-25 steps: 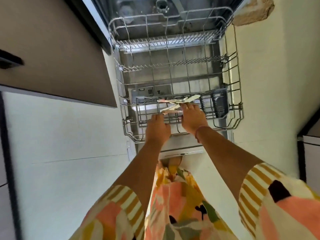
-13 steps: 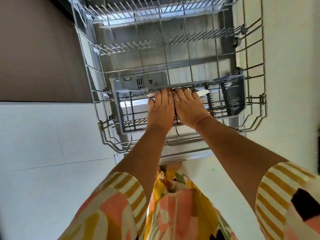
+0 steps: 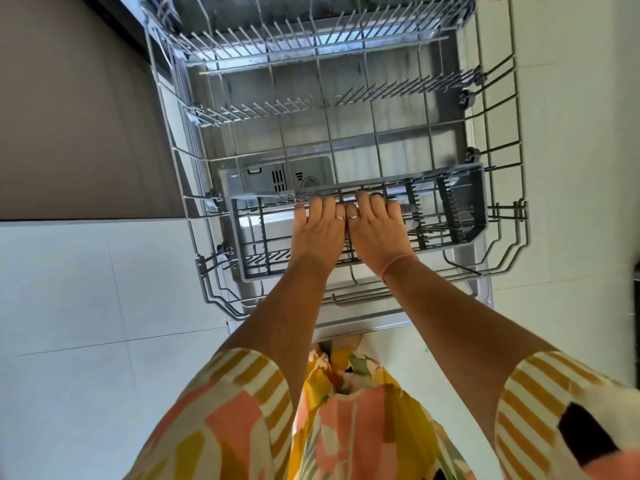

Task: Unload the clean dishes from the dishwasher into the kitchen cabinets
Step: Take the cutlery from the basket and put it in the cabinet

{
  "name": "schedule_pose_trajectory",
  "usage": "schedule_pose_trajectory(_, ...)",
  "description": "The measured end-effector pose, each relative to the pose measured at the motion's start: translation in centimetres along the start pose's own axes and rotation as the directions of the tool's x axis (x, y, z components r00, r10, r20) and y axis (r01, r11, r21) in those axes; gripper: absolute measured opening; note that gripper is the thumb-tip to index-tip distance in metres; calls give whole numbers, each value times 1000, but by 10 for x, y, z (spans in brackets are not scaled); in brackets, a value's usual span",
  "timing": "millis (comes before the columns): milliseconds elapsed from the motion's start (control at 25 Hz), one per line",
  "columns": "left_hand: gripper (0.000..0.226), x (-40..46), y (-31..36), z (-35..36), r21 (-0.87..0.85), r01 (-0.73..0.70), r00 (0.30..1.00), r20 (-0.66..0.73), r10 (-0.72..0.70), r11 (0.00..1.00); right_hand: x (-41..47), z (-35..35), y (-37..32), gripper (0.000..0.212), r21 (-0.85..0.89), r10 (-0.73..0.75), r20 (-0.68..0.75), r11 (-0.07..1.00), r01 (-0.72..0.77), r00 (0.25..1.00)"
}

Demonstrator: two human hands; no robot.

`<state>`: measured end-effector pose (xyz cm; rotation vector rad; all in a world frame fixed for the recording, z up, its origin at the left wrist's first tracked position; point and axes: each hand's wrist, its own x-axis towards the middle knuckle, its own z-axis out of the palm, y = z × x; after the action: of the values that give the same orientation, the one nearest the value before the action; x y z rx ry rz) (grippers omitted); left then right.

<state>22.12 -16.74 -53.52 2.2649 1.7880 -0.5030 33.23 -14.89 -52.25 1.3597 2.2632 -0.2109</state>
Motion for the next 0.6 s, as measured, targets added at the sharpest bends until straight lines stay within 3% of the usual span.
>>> schedule_pose_trajectory(360, 29, -6, -4, -10, -89, -106, 993, 42, 110, 990, -10, 0, 7, 37, -249, -218, -75, 949, 193, 973)
schedule_pose_trajectory(600, 32, -28, -19, -53, -239, -123, 988, 66, 143, 963, -33, -27, 12, 26, -271, -296, -233, 935, 230, 926)
